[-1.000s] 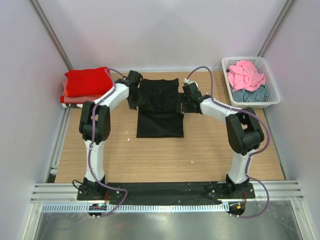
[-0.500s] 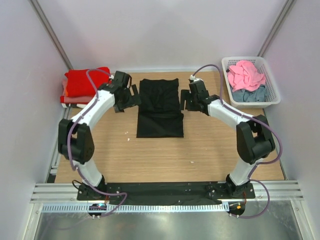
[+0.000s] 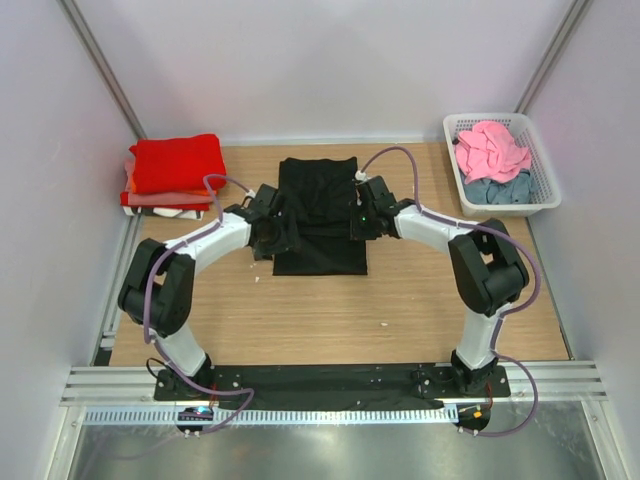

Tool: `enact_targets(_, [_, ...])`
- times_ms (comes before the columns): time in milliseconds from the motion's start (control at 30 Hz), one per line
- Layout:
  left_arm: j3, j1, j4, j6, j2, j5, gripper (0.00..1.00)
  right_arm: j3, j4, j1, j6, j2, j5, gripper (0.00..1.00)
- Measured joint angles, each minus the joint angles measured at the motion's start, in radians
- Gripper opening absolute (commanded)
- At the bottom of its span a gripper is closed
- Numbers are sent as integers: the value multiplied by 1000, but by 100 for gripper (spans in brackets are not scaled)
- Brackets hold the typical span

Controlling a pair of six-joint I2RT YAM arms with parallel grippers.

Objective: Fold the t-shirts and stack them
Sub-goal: Fold the tshirt

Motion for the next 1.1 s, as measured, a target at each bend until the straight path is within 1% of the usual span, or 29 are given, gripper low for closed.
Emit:
enact_targets(133, [-16,-6,35,-7,1,1,77,52,-24,-1,-2,64,7,27])
enact_targets(300, [-58,-6,59,-9,0,1,77,170,-68,-3,-20,135,37,27])
enact_targets(400, [-89,-6,64,-11,-3,1,77,291,-105,-6,-39,200,74,27])
enact_targets(567, [-131,-6,66,-11,-28,0,76,542,-176,-19,-76,333,128,25])
enact_targets(633, [-150,-6,67,-12,-52,-2,76,608,-195,-27,-88,363,144,36])
enact_targets(667, [-158,-7,66,-12,-66,-3,76,613,-199,-31,-93,364,148,43])
enact_targets(700, [-170,-7,66,-13,-85,-7,76,612,-206,-34,-97,356,156,57])
enact_targets(767, [-189,-7,66,-16,-124,-16,76,570,-197,-40,-99,321,170,72])
enact_targets(867, [-203,-7,66,-23,-175,-31,77,423,-175,-52,-98,200,186,82])
enact_targets(933, [-208,-6,73,-26,-202,-39,77,298,-166,-56,-87,79,188,84])
enact_targets(1100, [-240,6,122,-30,-241,-40,75,-23,-85,-60,-21,-241,135,84])
